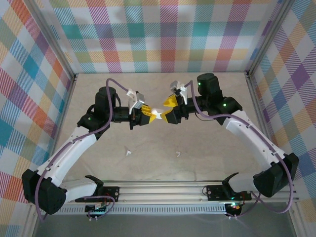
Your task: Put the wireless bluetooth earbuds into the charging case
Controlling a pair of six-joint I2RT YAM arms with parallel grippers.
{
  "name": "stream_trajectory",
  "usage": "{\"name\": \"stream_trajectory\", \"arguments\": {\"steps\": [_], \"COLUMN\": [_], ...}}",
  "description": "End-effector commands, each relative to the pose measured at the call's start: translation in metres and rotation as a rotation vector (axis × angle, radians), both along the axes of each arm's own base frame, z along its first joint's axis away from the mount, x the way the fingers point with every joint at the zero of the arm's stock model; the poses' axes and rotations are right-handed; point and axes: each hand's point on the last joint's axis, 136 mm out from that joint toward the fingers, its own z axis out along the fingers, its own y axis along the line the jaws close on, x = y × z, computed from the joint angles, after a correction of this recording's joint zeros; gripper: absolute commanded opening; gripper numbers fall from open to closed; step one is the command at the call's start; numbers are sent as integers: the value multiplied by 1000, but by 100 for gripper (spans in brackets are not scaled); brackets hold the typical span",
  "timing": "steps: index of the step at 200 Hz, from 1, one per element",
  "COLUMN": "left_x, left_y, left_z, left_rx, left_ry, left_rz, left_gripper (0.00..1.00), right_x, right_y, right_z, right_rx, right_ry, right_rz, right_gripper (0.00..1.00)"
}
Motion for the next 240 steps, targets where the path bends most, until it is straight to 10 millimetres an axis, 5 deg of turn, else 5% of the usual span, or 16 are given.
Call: {"name": "stream_trajectory", "arguments": {"steps": [1, 41, 151, 198, 240], "left_x": [1, 1, 2, 7, 20], "left_y": [-1, -1, -1, -1, 4], "left_z": [13, 14, 6, 4, -6], "left_rx": [-46, -50, -40, -46, -33], "left_ry": [-25, -23, 0, 19, 59], "left_rz": [-19, -17, -14, 1, 64], "left_gripper": [0, 0, 0, 0, 0], "right_x": [-2, 2, 56, 61, 53], "right_y": [4, 7, -9, -10, -15], "right_z": [2, -1, 3, -3, 10], "right_rx": [-7, -12, -21, -32, 17], "right_ry": [-18, -14, 114, 155, 179], "right_rz": [34, 41, -190, -217, -207], "right_gripper": [76, 76, 73, 74, 74]}}
